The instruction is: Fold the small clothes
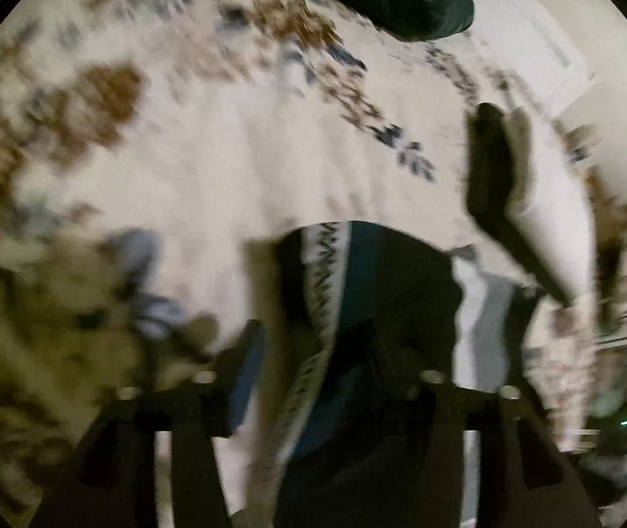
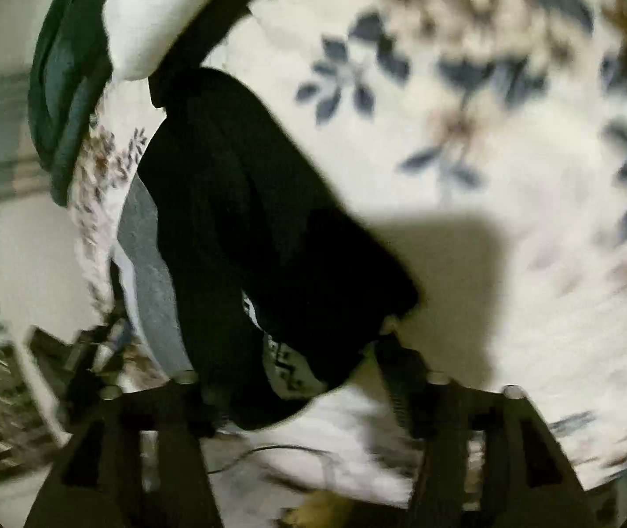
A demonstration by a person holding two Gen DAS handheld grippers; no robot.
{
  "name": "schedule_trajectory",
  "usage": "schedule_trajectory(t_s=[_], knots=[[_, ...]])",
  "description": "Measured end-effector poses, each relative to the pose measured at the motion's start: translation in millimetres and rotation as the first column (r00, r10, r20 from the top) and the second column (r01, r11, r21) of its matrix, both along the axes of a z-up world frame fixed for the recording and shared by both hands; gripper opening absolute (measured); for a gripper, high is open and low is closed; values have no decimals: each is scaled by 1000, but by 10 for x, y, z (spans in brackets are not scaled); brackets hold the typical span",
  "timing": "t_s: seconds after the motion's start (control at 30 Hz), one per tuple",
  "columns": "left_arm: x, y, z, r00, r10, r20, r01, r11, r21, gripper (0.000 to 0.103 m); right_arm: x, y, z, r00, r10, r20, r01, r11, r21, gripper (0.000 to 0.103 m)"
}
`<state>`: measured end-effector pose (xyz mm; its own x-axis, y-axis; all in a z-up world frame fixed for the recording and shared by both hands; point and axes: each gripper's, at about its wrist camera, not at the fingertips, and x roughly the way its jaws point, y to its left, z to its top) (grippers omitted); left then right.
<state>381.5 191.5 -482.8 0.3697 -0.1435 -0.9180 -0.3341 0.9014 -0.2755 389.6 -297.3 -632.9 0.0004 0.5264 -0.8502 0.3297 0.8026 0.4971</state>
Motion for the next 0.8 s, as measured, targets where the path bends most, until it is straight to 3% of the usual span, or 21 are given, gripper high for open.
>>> schedule_trajectory(t_s=[0.13, 0.17, 0.33, 0.5, 0.67, 0.73, 0.77, 0.8], knots=[[-234, -294, 221, 1000, 12, -8, -11, 988, 151, 99, 142, -14, 259, 996, 85, 41, -81, 991, -103, 71], [-262, -426, 228, 1000, -3, -23, 7, 983, 181, 102, 247, 6, 286, 994, 96, 44, -91, 990, -110, 71], [-262, -868, 39, 993, -63, -101, 78, 985, 157, 102, 833, 260, 225, 982, 161, 95, -144, 976, -163, 71], [-255, -1066, -134, 987, -78, -138, 100, 982, 158, 102, 1280, 626, 34, 960, 270, 78, -246, 942, -227, 72], [-245, -1050, -146, 990, -55, -131, 73, 987, 143, 102, 1487, 791, -337, 946, 323, 9, -316, 933, -174, 70], [-249, -1038, -147, 991, -51, -127, 68, 988, 135, 102, 1500, 770, -373, 951, 309, 14, -304, 942, -143, 47], [-253, -1030, -143, 991, -47, -126, 64, 989, 133, 102, 1502, 760, -370, 953, 301, 16, -296, 946, -135, 27], [-255, -1017, -138, 991, -44, -127, 61, 990, 129, 102, 1507, 732, -338, 959, 284, 23, -278, 951, -138, 18]])
